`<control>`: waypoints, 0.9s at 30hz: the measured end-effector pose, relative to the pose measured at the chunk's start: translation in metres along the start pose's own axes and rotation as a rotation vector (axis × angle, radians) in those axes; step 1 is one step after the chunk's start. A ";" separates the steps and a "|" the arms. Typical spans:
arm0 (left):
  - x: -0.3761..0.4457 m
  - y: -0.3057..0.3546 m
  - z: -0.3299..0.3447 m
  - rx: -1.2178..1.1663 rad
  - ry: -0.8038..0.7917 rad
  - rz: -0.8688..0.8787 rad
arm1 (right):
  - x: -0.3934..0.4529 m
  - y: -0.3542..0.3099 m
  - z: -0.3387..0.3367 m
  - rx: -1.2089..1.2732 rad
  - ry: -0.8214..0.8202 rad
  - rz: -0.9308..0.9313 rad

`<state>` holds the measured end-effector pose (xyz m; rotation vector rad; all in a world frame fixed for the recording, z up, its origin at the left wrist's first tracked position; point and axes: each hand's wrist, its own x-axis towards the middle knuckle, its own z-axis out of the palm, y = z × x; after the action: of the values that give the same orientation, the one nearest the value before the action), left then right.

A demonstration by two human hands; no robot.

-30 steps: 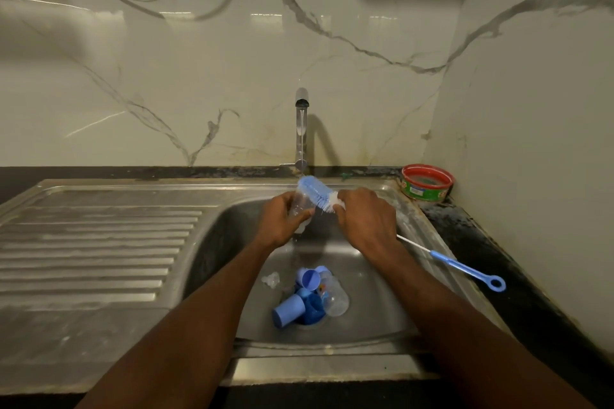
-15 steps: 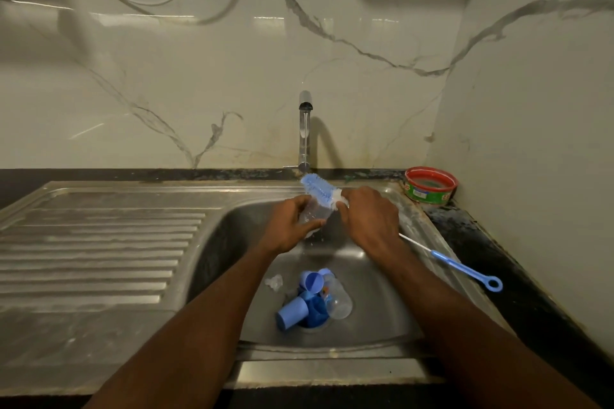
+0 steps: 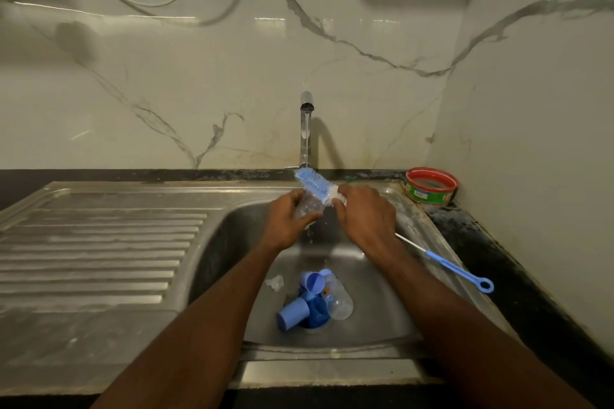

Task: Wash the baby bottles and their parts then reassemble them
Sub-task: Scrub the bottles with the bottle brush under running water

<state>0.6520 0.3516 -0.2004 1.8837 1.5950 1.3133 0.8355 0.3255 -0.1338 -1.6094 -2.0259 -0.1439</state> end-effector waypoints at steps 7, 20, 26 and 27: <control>-0.003 0.000 -0.004 -0.036 -0.058 0.003 | -0.009 0.006 -0.001 0.020 0.028 -0.021; -0.014 0.021 -0.007 -0.154 -0.203 -0.013 | -0.004 -0.005 -0.007 0.003 0.076 -0.083; 0.003 0.023 -0.010 -0.497 0.062 -0.463 | -0.006 -0.001 -0.021 -0.082 0.073 -0.004; 0.007 0.025 -0.011 -0.572 0.092 -0.556 | -0.008 -0.002 -0.021 -0.085 0.062 -0.029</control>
<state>0.6576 0.3470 -0.1731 0.9678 1.4286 1.4026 0.8417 0.3093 -0.1198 -1.6063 -2.0214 -0.2901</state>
